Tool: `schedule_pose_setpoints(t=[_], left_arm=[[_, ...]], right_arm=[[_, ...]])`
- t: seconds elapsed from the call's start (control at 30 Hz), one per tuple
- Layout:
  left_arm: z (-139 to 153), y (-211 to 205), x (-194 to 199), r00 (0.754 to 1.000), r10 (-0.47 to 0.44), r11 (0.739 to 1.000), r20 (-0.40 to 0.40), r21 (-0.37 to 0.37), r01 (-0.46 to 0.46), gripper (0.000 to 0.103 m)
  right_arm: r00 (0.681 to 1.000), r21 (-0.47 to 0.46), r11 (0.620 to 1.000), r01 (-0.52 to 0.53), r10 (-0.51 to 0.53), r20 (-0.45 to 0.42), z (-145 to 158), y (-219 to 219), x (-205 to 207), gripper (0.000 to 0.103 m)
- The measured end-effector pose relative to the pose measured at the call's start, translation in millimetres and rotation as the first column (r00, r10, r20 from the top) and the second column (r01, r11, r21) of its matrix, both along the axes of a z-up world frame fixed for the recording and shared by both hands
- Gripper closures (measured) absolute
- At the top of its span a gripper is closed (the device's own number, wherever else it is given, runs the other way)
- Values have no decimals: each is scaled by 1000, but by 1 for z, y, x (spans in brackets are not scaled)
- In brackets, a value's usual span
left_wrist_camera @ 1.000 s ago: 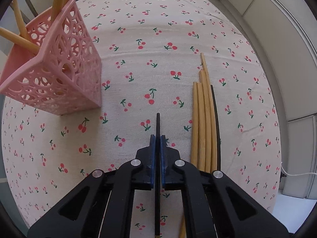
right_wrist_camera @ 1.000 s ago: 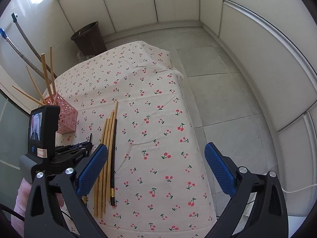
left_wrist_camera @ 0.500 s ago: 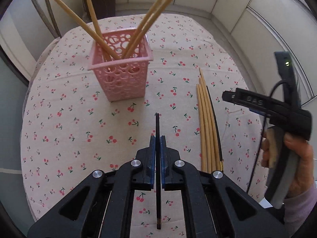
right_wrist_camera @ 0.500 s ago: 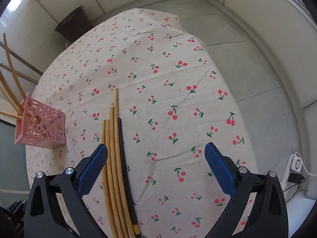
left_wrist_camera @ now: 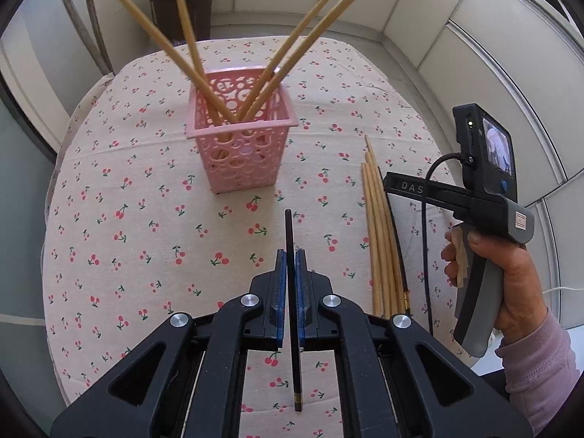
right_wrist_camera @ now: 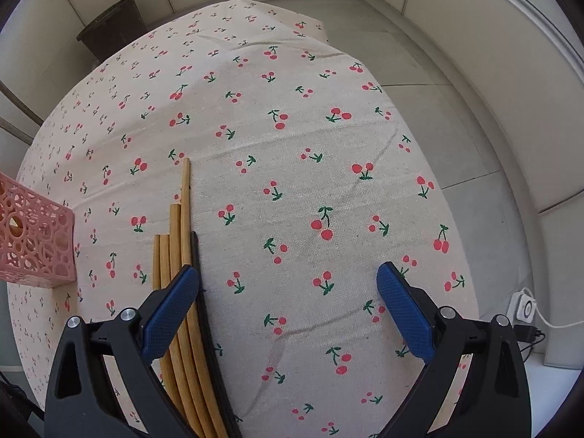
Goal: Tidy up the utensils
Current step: 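Lift the black chopstick with the left gripper while the right gripper grasps another black chopstick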
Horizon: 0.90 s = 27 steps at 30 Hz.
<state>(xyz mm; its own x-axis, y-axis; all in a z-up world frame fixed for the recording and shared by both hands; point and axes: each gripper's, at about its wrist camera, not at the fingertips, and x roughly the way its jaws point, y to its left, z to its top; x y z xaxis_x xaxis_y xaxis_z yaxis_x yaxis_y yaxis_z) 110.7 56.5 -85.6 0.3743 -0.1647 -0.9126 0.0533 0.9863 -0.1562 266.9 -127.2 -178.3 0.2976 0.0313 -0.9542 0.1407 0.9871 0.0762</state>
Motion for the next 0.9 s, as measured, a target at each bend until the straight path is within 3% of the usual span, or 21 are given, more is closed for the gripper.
schedule_pose_setpoints(t=[0.17,0.3,0.37,0.4,0.43,0.47,0.57,0.63,0.73,0.87,0.9], left_arm=[[-1,6,0,1000,13,1000,0,-5,-13,98],[3,8,-3,999,12,1000,31,-22,-12,98],[8,9,-5,998,6,999,56,-38,-4,98],[11,9,-6,998,-2,999,71,-51,5,98],[14,9,-7,997,-6,998,83,-59,11,98],[16,9,-8,995,-9,998,95,-65,15,98],[16,8,-10,995,-30,998,93,-61,35,98],[0,5,-5,997,-69,995,17,-68,70,96],[-35,15,10,997,18,997,-78,-68,-23,84],[-69,19,32,982,107,994,-155,-8,-110,83],[-74,17,36,980,113,993,-164,-13,-117,80]], right_arm=[[1000,-64,998,-30,30,4,-2,13,-2,7],[1000,-51,999,-17,18,19,-1,21,-5,10],[997,-48,998,-40,43,63,5,26,-9,25],[994,-40,997,-60,63,85,10,29,-11,51],[994,-5,997,-72,73,86,12,30,-12,85],[995,35,997,-76,73,73,12,28,-14,94],[996,86,994,-73,68,59,13,19,-21,97],[998,114,992,-49,44,45,16,10,-26,98],[999,118,992,-32,28,37,18,-7,-30,97],[1000,158,987,13,-16,16,17,-24,-30,87],[1000,167,986,19,-22,17,16,-26,-28,74]])
